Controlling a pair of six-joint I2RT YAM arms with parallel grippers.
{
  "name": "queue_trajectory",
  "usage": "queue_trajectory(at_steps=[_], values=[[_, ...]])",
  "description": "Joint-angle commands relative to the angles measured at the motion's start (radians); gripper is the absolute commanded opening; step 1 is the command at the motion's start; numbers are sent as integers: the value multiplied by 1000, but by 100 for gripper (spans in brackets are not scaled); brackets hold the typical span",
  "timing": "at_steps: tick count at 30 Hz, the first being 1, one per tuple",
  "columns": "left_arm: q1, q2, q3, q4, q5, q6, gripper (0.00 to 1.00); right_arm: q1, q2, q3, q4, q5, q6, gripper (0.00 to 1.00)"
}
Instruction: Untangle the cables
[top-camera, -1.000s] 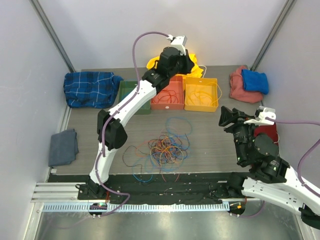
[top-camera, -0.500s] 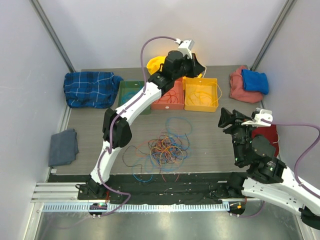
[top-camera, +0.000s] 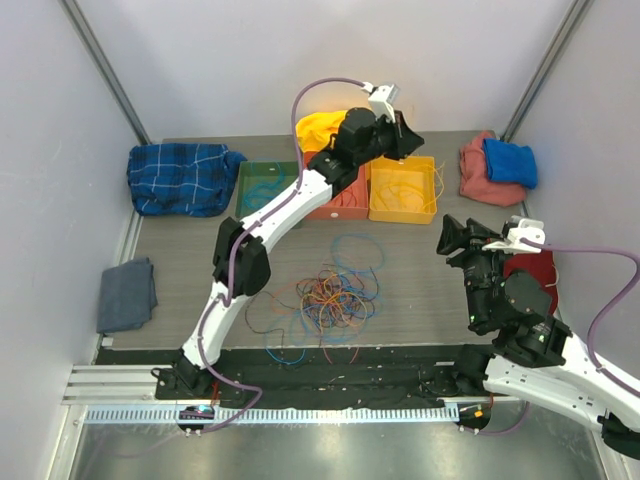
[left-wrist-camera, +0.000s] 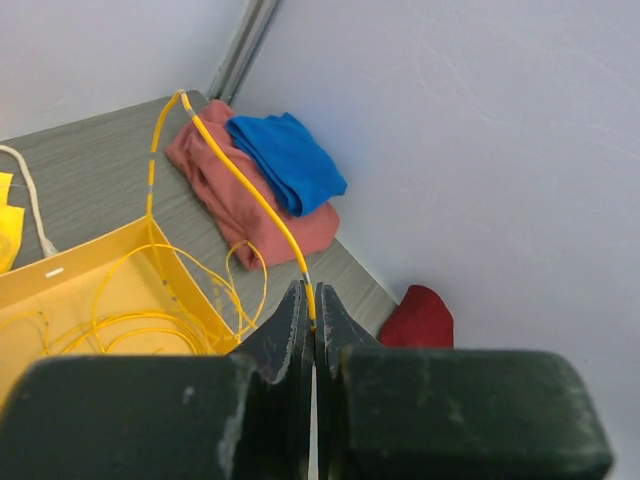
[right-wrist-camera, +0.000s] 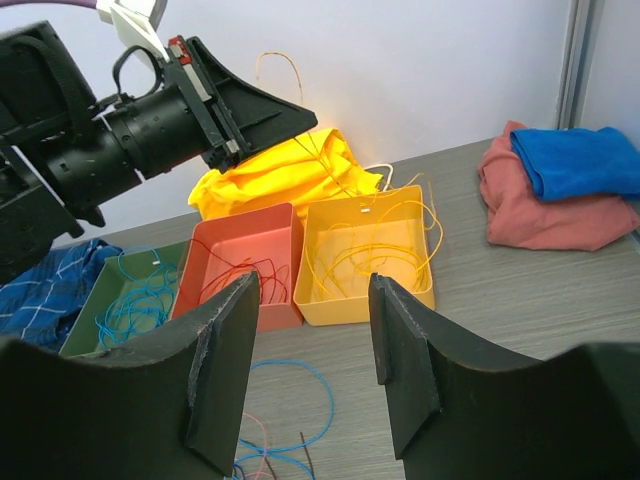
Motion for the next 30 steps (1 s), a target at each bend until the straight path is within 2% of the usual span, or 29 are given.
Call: queue_trajectory(at_steps=[1, 10, 13, 14, 16, 17, 18, 20, 21, 30], values=[[37, 91, 75, 8, -34, -56, 0, -1, -10, 0, 48, 33, -19, 56], [78, 171, 92, -2, -110, -113, 0, -1, -8, -7, 81, 47, -68, 56], [78, 212, 133, -37, -110, -108, 8, -1, 1, -13, 88, 45, -72, 56], [78, 224, 141, -47, -107, -109, 12, -1, 7, -14, 89, 44, -74, 56], [78, 240, 141, -62, -98, -111, 33, -1, 10, -16, 91, 44, -74, 56], [78, 243, 141, -68, -92, -114, 44, -1, 12, -16, 92, 42, -77, 56], [78, 244, 141, -65, -81, -114, 63, -1, 12, -17, 94, 44, -77, 56], [74, 238, 144, -61, -63, -106, 79, -1, 13, -19, 97, 44, -81, 56], [74, 234, 148, -59, -61, -100, 100, 0, 18, -19, 103, 44, -81, 56], [29, 175, 162, -100, -44, -14, 100, 0, 28, -16, 105, 29, -62, 56]])
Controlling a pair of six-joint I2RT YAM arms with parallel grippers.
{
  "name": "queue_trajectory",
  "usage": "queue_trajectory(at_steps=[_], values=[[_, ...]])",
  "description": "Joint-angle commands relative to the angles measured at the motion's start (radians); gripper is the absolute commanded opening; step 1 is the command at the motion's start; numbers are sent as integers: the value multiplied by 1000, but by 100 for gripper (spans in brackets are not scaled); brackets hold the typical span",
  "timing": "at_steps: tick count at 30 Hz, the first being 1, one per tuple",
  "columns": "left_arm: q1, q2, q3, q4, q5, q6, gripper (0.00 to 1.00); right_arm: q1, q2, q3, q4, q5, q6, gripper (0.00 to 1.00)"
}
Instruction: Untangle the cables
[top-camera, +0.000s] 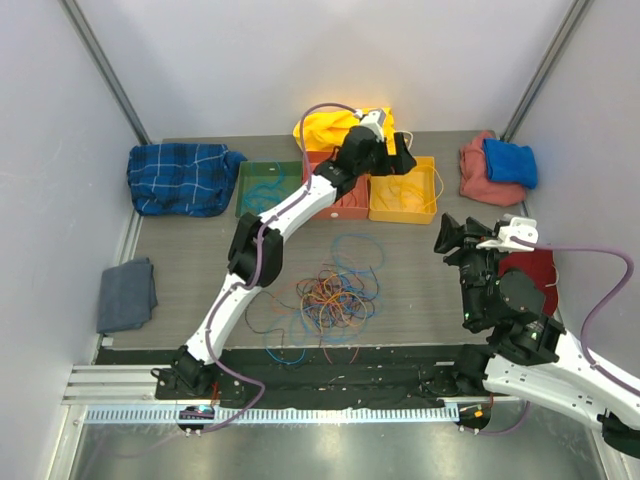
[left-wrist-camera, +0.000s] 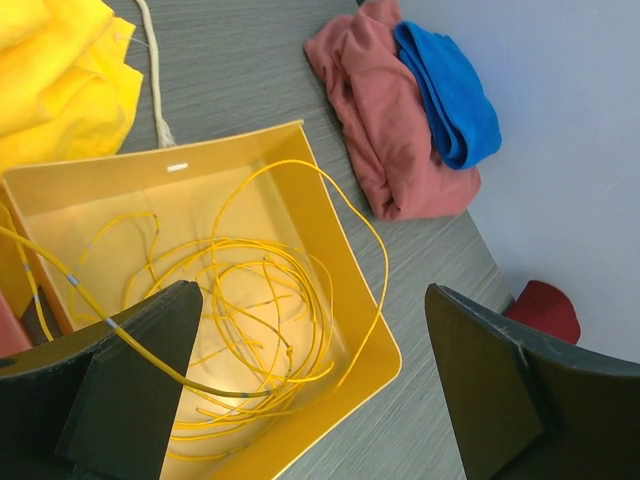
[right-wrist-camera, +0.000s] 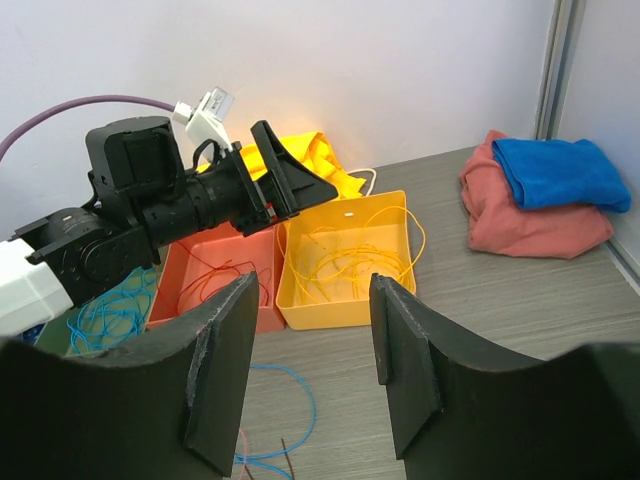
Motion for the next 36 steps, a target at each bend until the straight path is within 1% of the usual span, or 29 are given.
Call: queue_trajectory(at_steps=[1, 5, 6, 8, 9, 11, 12, 13, 15, 16, 20, 22, 28, 31, 32, 33, 34, 35, 36], values=[[-39, -70, 66, -26, 42, 62, 100, 0, 4, 2, 45, 4, 14, 56], [-55, -36, 88, -80, 94, 54, 100, 0, -1, 13, 41, -2, 31, 56], [-56, -35, 83, -118, 105, 57, 100, 0, -1, 16, 33, -2, 33, 56], [-56, -45, 68, -161, 99, 63, 100, 0, 7, 24, 22, -2, 37, 56], [-55, -80, 22, -187, 91, 76, 100, 0, 7, 30, 14, -2, 48, 56], [-52, -126, -50, -189, 57, 86, 100, 0, 13, 34, 13, -2, 56, 56], [-52, -155, -123, -188, 44, 99, 100, 0, 16, 36, 11, -5, 62, 56], [-49, -204, -159, -186, 19, 105, 100, -1, 19, 37, 11, -9, 65, 56], [-41, -252, -240, -189, -2, 116, 100, -1, 35, 44, 11, -3, 68, 56], [-41, -286, -259, -207, -10, 125, 100, 0, 39, 44, 11, -4, 71, 56], [-38, -338, -309, -284, -32, 148, 100, -1, 74, 62, 14, 8, 70, 56], [-36, -366, -337, -293, -32, 154, 100, -3, 108, 70, 27, 14, 70, 56], [-38, -525, -512, -266, -30, 162, 100, -9, 211, 117, 39, 7, 96, 56], [-38, -643, -622, -255, -41, 159, 100, -14, 245, 137, 39, -10, 111, 56], [-38, -675, -698, -255, -53, 156, 100, -14, 251, 140, 39, -12, 116, 56], [-40, -721, -743, -247, -74, 156, 100, -14, 256, 139, 39, -19, 125, 56], [-41, -801, -789, -243, -161, 151, 100, -15, 260, 136, 37, -24, 131, 56], [-43, -850, -879, -247, -217, 145, 100, -15, 262, 125, 36, -27, 136, 56], [-44, -890, -926, -250, -251, 140, 100, -14, 263, 119, 37, -35, 143, 56]])
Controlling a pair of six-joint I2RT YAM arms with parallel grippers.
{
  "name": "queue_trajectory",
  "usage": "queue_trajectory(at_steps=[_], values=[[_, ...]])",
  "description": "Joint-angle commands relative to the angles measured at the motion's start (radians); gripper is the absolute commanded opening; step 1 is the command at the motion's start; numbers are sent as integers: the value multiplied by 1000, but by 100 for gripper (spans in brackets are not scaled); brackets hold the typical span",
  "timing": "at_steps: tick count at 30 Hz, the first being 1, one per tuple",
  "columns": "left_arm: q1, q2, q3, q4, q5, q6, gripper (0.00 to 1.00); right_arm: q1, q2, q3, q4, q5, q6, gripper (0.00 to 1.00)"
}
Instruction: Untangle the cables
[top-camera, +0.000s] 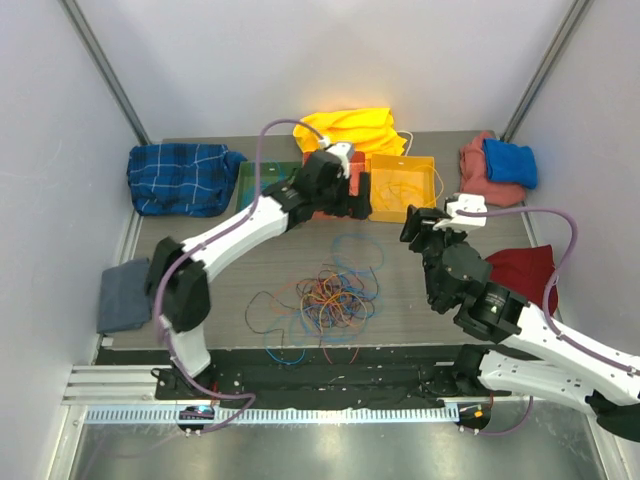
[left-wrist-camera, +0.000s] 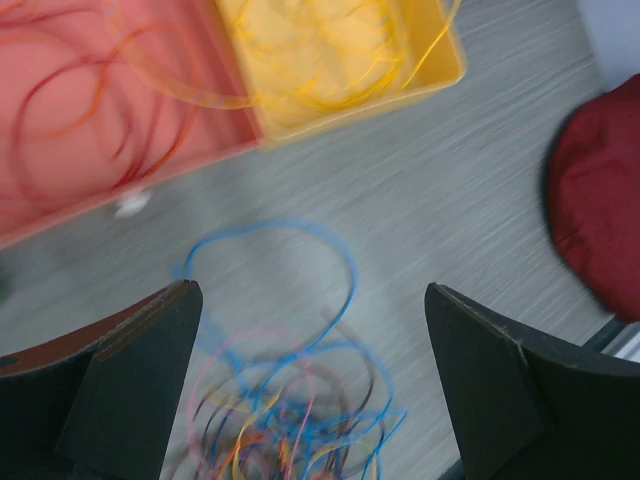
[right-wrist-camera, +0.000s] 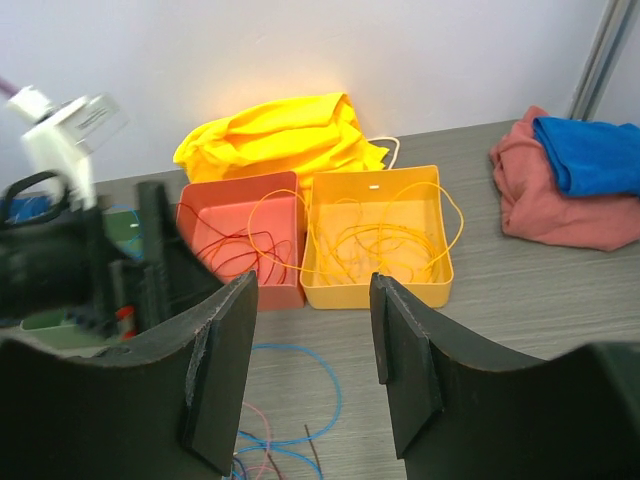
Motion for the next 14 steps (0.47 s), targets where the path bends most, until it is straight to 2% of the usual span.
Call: queue_trajectory(at_steps=[1, 2, 8, 14], values=[[-4, -275, -205, 6, -244, -9, 100, -5, 2, 11, 40, -16, 68, 56], [-4, -311, -291, -1, -278, -15, 100, -6, 0, -3, 32, -21, 78, 56], [-7, -524, -561, -95, -424, -86, 100, -6, -1, -85, -28, -70, 164, 57], [-7, -584, -641, -141, -431, -110, 100, -8, 26, -130, -54, -126, 215, 59]])
